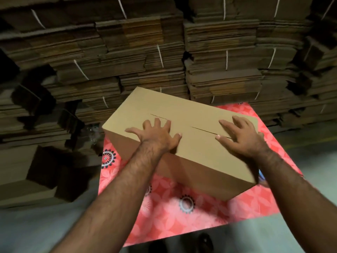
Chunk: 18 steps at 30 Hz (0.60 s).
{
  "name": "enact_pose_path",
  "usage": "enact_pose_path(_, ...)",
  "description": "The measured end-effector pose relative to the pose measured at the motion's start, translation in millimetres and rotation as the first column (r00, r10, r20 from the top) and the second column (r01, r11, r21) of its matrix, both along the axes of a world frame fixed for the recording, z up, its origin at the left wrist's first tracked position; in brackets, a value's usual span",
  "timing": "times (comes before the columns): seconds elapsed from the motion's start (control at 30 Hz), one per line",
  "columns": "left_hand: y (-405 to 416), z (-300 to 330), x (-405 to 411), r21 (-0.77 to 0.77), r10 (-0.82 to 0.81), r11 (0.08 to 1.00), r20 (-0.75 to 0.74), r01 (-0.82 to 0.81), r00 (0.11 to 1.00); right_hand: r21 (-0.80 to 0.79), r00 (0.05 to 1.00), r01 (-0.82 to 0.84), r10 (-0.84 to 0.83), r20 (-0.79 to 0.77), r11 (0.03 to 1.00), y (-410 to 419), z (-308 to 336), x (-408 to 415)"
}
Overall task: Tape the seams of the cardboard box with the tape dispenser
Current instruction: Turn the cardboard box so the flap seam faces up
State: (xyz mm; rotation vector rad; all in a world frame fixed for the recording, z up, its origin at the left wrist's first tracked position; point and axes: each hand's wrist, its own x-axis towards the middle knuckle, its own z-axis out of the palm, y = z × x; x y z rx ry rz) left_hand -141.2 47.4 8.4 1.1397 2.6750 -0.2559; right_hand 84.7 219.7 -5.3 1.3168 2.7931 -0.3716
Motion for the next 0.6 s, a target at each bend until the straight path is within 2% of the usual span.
enact_pose_path(0.1,-4,8,-37,0.103,0.022,0.995,-0.063,-0.016,0.998,0.037,0.961,0.269,-0.265,-0.083,0.963,-21,-1,-9)
enact_pose_path(0.17,-8,9,-70,0.174,0.092,0.982,-0.085,-0.076,0.992,-0.043,0.883,0.454,-0.455,-0.111,0.890,-35,0,-16)
enact_pose_path(0.23,-14,7,-104,0.199,0.189,0.964,-0.035,-0.178,0.981,-0.108,0.839,0.527,-0.537,-0.090,0.843,-43,-2,-22)
enact_pose_path(0.3,-21,2,-130,0.203,0.271,0.937,0.096,-0.285,0.958,-0.106,0.827,0.548,-0.557,-0.077,0.829,-45,-4,-25)
enact_pose_path(0.37,-27,-5,-144,0.233,0.286,0.916,0.194,-0.327,0.938,-0.084,0.830,0.546,-0.552,-0.080,0.834,-42,-4,-28)
enact_pose_path(0.47,-34,-8,-136,0.262,0.326,0.893,0.187,-0.367,0.927,-0.066,0.857,0.505,-0.509,-0.076,0.860,-29,-2,-30)
enact_pose_path(0.6,-52,-6,-104,0.275,0.457,0.822,0.204,-0.499,0.866,-0.075,0.920,0.375,-0.381,-0.097,0.924,2,5,-26)
